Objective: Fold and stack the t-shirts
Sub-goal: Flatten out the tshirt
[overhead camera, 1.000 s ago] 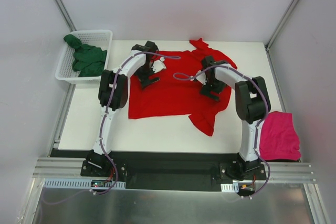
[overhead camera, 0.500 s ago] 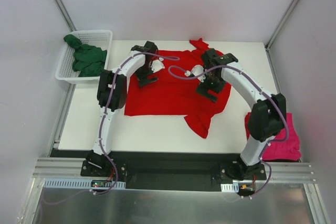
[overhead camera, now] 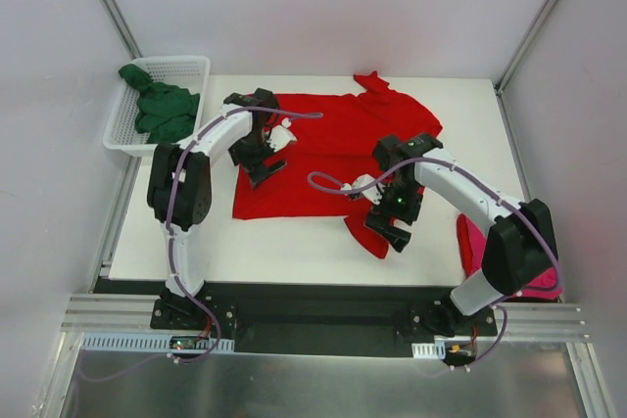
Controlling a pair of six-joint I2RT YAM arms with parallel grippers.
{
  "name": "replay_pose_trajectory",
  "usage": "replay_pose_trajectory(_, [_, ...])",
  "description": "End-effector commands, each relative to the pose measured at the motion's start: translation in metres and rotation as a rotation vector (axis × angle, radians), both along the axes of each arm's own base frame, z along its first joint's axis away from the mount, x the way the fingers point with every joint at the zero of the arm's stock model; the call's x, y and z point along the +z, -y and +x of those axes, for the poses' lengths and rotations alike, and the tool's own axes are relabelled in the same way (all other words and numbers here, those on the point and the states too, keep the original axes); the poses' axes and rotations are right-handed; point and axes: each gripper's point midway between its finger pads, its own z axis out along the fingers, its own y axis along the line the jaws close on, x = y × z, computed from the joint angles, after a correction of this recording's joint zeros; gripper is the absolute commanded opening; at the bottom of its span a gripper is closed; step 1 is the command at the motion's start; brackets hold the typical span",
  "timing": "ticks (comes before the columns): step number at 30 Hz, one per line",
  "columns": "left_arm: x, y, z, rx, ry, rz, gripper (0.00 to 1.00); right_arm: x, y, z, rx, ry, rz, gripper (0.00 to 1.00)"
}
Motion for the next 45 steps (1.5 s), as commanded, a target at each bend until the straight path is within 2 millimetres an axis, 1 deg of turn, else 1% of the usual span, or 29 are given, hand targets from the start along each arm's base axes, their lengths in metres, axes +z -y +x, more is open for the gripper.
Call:
replay_pose_trajectory(1, [0.013, 0.011, -0.034, 0.078, -0.051, -0.082, 0.98, 0.009, -0.016, -0.027, -0.001, -0.041, 0.079, 0.97])
replay_pose_trajectory(3, [0.015, 0.011, -0.038, 0.098, -0.051, -0.088, 0.98, 0.003, -0.020, -0.038, 0.012, -0.082, 0.102, 0.98])
replay_pose_trajectory(6, [0.015, 0.008, -0.047, 0.107, -0.046, -0.088, 0.98, -0.001, -0.025, -0.047, 0.073, -0.086, 0.130, 0.98])
replay_pose_trajectory(8, [0.016, 0.002, -0.057, 0.108, -0.043, -0.078, 0.98, -0.005, -0.027, -0.047, 0.133, -0.050, 0.125, 0.98])
replay_pose_trajectory(9, [0.016, -0.001, -0.061, 0.104, -0.046, -0.069, 0.98, -0.012, -0.027, -0.049, 0.180, -0.025, 0.110, 0.98])
replay_pose_trajectory(10, [0.016, -0.006, -0.070, 0.098, -0.050, -0.059, 0.98, -0.014, -0.028, -0.048, 0.209, 0.000, 0.105, 0.98])
replay_pose_trajectory(11, [0.016, -0.011, -0.071, 0.089, -0.038, -0.039, 0.98, -0.018, -0.033, -0.041, 0.239, 0.048, 0.113, 0.98])
replay_pose_trajectory(13, [0.018, -0.018, -0.079, 0.082, -0.029, -0.020, 0.98, -0.022, -0.037, -0.034, 0.299, 0.103, 0.086, 0.98])
replay_pose_trajectory(16, [0.023, -0.021, -0.085, 0.081, -0.015, -0.024, 0.98, -0.025, -0.052, -0.014, 0.316, 0.189, 0.071, 0.98])
replay_pose_trajectory(17, [0.025, -0.025, -0.084, 0.087, 0.000, -0.003, 0.98, -0.026, -0.058, -0.006, 0.314, 0.215, 0.077, 0.98])
replay_pose_trajectory(18, [0.027, -0.026, -0.086, 0.089, 0.005, -0.003, 0.98, -0.029, -0.060, 0.000, 0.310, 0.237, 0.062, 0.98])
replay_pose_trajectory(19, [0.027, -0.027, -0.087, 0.090, 0.006, 0.000, 0.98, -0.033, -0.062, 0.003, 0.310, 0.247, 0.054, 0.98])
replay_pose_trajectory(20, [0.027, -0.028, -0.087, 0.093, 0.008, 0.000, 0.98, -0.041, -0.068, 0.011, 0.310, 0.265, 0.054, 0.98])
replay_pose_trajectory(21, [0.027, -0.030, -0.090, 0.092, 0.008, 0.009, 0.98, -0.044, -0.068, 0.017, 0.307, 0.292, 0.038, 0.98])
replay_pose_trajectory(24, [0.026, -0.035, -0.096, 0.092, 0.006, 0.024, 0.99, -0.059, -0.076, 0.027, 0.307, 0.320, 0.024, 0.98])
replay_pose_trajectory(26, [0.025, -0.037, -0.099, 0.087, 0.001, 0.032, 0.99, -0.067, -0.077, 0.027, 0.301, 0.307, 0.003, 0.99])
replay_pose_trajectory(27, [0.026, -0.039, -0.100, 0.086, 0.004, 0.036, 0.99, -0.075, -0.076, 0.024, 0.305, 0.281, -0.014, 0.99])
replay_pose_trajectory(30, [0.027, -0.041, -0.101, 0.085, 0.007, 0.046, 0.99, -0.084, -0.079, 0.023, 0.300, 0.272, -0.019, 0.99])
replay_pose_trajectory(31, [0.027, -0.042, -0.101, 0.087, 0.011, 0.051, 0.99, -0.085, -0.079, 0.022, 0.295, 0.262, -0.023, 0.99])
replay_pose_trajectory(39, [0.027, -0.042, -0.099, 0.083, 0.011, 0.055, 0.99, -0.089, -0.074, -0.016, 0.340, 0.130, -0.036, 0.99])
replay_pose_trajectory(41, [0.027, -0.041, -0.097, 0.083, 0.010, 0.052, 0.99, -0.089, -0.070, -0.025, 0.355, 0.101, -0.055, 0.99])
replay_pose_trajectory(45, [0.028, -0.038, -0.094, 0.084, 0.012, 0.043, 0.99, -0.090, -0.060, -0.035, 0.365, 0.065, -0.084, 0.99])
